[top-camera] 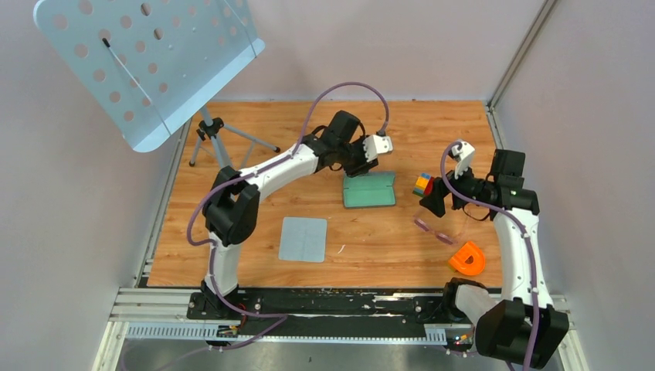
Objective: Organize the sunglasses
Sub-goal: Place the sunglasses case at the center of the board, then fold the glasses cleaning cloth at the center of the board.
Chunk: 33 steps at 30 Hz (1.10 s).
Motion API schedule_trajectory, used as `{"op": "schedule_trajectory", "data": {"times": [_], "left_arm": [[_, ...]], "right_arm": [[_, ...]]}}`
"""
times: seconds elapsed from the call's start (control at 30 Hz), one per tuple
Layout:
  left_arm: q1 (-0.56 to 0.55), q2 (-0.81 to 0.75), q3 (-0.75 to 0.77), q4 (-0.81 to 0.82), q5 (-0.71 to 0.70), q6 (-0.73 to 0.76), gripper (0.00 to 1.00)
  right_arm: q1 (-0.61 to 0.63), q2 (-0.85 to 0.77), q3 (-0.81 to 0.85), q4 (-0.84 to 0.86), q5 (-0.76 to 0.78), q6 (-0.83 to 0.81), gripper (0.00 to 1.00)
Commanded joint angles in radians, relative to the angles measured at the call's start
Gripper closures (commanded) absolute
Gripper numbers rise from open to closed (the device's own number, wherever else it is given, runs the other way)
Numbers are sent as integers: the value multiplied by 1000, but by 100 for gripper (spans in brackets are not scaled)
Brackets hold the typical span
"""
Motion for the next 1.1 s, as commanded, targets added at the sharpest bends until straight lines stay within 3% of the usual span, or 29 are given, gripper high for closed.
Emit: {"op": "schedule_trajectory", "data": {"times": [0.0,0.2,0.47,0.63,0.87,1.07], "left_arm": [[-55,-147,30,16,-133,-99,53],[-135,-280,-122,-17,-355,-326,49],[-137,-571,-509,-53,-622,-744,46],[-136,-785,-674,-85,-793,-845,42],[-40,-766,-680,-274,-683,-872,45],[-32,-772,-767,-254,-640,-979,47]], "right_arm": [[6,-42,-27,-27,35,26,0],[8,-93,-59,-99,17,-36,4],[9,-154,-94,-126,68,-58,8],[18,-164,-78,-127,58,-60,11],[135,-86,-53,-125,124,-123,37],[373,-32,-24,-67,235,-128,41]]}}
